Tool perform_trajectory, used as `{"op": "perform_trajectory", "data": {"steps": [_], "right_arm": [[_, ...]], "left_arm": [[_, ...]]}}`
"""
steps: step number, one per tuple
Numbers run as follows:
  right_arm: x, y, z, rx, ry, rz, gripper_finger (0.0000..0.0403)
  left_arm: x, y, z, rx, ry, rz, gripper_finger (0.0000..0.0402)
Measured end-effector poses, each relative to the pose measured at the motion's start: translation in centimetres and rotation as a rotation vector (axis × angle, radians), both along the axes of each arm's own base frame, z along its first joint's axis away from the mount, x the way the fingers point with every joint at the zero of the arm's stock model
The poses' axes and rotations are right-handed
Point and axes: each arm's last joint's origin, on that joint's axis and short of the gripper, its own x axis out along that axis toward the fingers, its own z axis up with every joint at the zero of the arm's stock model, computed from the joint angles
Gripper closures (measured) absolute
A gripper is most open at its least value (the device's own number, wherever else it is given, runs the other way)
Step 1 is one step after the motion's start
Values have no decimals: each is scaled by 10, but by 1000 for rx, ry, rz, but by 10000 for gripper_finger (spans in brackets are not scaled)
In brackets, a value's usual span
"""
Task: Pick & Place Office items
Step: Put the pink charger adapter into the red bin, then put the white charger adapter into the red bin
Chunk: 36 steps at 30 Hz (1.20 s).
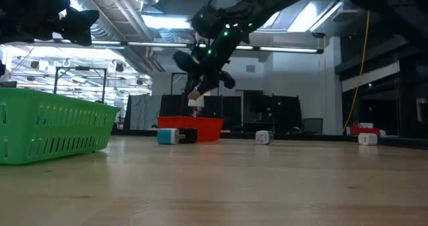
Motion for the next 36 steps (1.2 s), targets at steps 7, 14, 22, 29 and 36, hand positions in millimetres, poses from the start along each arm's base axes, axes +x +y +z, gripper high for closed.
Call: {"op": "perform_trajectory", "data": {"steps": [7,14,22,29,36], "right_arm": [[0,-12,-11,109,46,-31,207],[1,-11,-3,105,13,-18,90],[-9,-10,22,30,162,-129,108],[-59,-12,54,-6,581,-369,130],[-98,-13,73,48,647,-469,130]], "left_arm": [[0,0,0,0,0,0,162],[0,0,0,0,0,0,162],[0,0,0,0,0,0,162],[0,0,0,0,0,0,162],[0,0,0,0,0,0,162]]}}
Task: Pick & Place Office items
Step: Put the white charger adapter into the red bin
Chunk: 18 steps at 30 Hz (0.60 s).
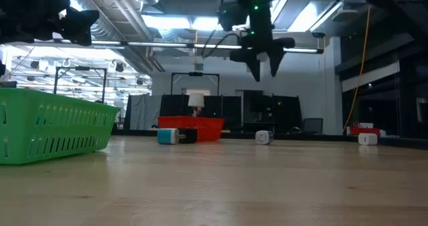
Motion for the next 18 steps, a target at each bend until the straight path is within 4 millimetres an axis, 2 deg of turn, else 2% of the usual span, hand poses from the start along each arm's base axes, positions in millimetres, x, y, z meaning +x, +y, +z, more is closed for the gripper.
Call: {"op": "perform_trajectory", "data": {"steps": [3,8,11,18], "right_arm": [[-19,2,-1,-5,75,-47,130],[-45,6,-7,-5,70,-135,131],[-62,10,-17,13,92,-185,131],[-98,21,-41,51,7,-282,131]], "left_arm": [[0,0,0,0,0,-1,162],[0,0,0,-9,2,-2,162],[0,0,0,-9,2,-2,162],[0,0,0,-9,2,-2,162]]}}
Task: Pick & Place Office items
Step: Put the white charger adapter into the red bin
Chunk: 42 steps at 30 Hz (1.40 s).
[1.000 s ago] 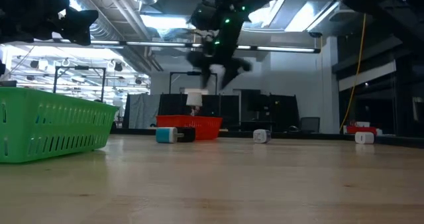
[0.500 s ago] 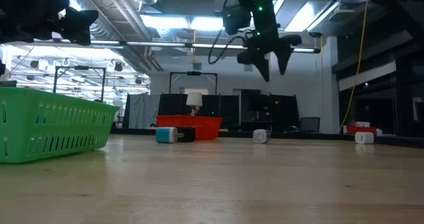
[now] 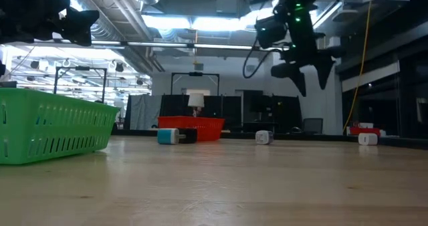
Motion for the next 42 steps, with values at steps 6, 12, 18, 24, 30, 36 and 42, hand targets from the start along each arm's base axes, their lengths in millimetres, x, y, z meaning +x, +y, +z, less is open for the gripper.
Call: {"op": "perform_trajectory", "data": {"steps": [6,12,18,24,30,36,42], "right_arm": [[-19,8,-16,-30,-131,-26,131],[-47,16,-35,31,-73,-6,131],[-77,19,-52,14,-81,-185,131],[-92,14,-65,-16,-177,-325,131],[-91,9,-79,-44,-329,-405,131],[-91,12,-84,-77,-376,-526,131],[-87,25,-84,-154,-397,-667,131]], "left_arm": [[0,0,0,0,0,0,162],[0,0,0,-1,0,0,162],[0,0,0,0,0,0,162],[0,0,0,-1,0,0,162],[0,0,0,0,0,0,162],[0,0,0,0,0,0,162],[0,0,0,-1,0,0,162]]}}
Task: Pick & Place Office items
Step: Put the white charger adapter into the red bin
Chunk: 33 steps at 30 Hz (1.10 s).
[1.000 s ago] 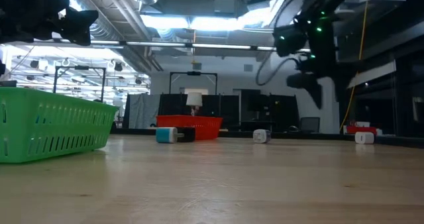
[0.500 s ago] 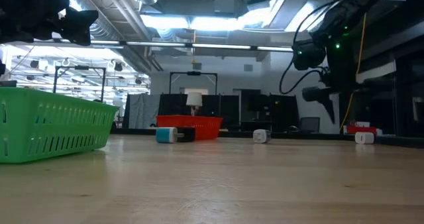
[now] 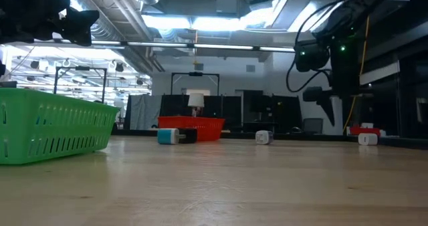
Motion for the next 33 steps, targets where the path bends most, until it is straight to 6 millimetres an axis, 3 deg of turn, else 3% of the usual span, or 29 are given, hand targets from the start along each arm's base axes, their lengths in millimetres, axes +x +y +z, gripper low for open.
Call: {"op": "perform_trajectory", "data": {"steps": [15,21,33], "right_arm": [[-4,9,-5,-155,-14,-444,131],[-11,8,-12,-130,64,-474,131],[-32,10,-44,-177,46,-533,131]], "left_arm": [[0,0,0,1,0,0,162],[0,0,0,0,0,0,162],[0,0,0,1,0,1,162]]}}
